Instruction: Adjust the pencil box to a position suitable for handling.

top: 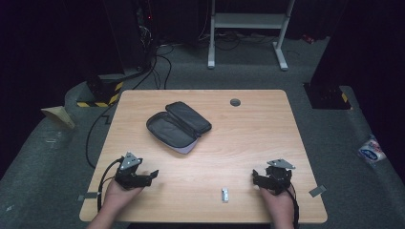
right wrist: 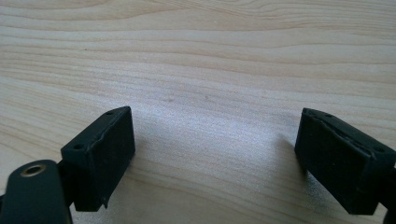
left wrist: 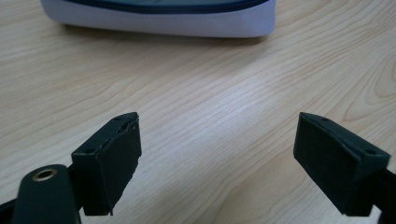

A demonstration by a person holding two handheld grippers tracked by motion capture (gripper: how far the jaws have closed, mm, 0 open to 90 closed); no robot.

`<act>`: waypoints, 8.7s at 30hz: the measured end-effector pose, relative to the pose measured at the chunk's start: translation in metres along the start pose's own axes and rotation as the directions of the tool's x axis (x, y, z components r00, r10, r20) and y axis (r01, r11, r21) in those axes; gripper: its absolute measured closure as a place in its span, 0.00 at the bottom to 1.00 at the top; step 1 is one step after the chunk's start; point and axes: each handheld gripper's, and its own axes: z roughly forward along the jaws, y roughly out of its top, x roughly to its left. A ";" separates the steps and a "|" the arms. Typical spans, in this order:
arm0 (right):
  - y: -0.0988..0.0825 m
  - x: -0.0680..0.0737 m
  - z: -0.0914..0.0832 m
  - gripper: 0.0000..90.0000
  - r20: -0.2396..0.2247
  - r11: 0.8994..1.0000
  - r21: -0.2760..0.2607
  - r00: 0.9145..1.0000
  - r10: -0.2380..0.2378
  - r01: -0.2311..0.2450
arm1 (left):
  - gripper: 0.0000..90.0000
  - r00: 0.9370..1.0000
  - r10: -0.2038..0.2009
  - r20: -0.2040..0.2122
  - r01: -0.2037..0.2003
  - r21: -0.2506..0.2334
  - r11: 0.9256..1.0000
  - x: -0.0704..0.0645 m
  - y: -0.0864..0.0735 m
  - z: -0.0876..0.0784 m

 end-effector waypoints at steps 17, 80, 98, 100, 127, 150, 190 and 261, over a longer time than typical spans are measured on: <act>0.000 0.000 0.000 0.14 0.001 1.000 -0.002 1.000 -0.001 0.001 | 0.22 0.998 0.055 0.041 -0.053 -0.052 0.997 -0.024 0.038 0.024; -0.001 0.001 -0.001 0.15 -0.002 1.000 -0.005 1.000 0.000 0.000 | 0.96 0.981 0.100 0.163 -0.106 0.026 0.994 -0.088 0.096 0.114; -0.001 0.001 -0.001 0.16 -0.004 1.000 -0.004 1.000 -0.001 0.001 | 0.74 0.994 0.056 0.096 -0.048 -0.083 0.995 -0.062 0.100 0.073; -0.001 0.001 -0.001 0.16 -0.004 1.000 -0.006 1.000 -0.003 0.003 | 0.74 0.998 0.028 0.060 -0.022 -0.098 0.995 -0.042 0.096 0.061; -0.002 0.001 -0.004 0.30 -0.001 1.000 -0.028 1.000 -0.004 0.004 | 0.82 0.979 -0.198 0.046 0.202 -0.093 0.975 0.023 0.028 0.046; -0.003 0.001 -0.004 0.30 0.000 1.000 -0.029 1.000 -0.003 0.003 | 0.83 0.989 -0.031 0.145 0.040 -0.062 0.997 -0.041 0.038 0.063; 0.079 0.077 0.041 0.89 -0.084 0.989 -0.082 0.988 -0.130 0.123 | 0.82 0.991 0.001 0.132 0.011 -0.091 0.996 -0.050 0.038 0.072; 0.023 0.026 -0.010 0.60 -0.115 0.981 -0.190 0.992 -0.053 0.030 | 0.49 0.998 -0.061 0.001 0.061 -0.042 0.997 0.006 0.011 0.027</act>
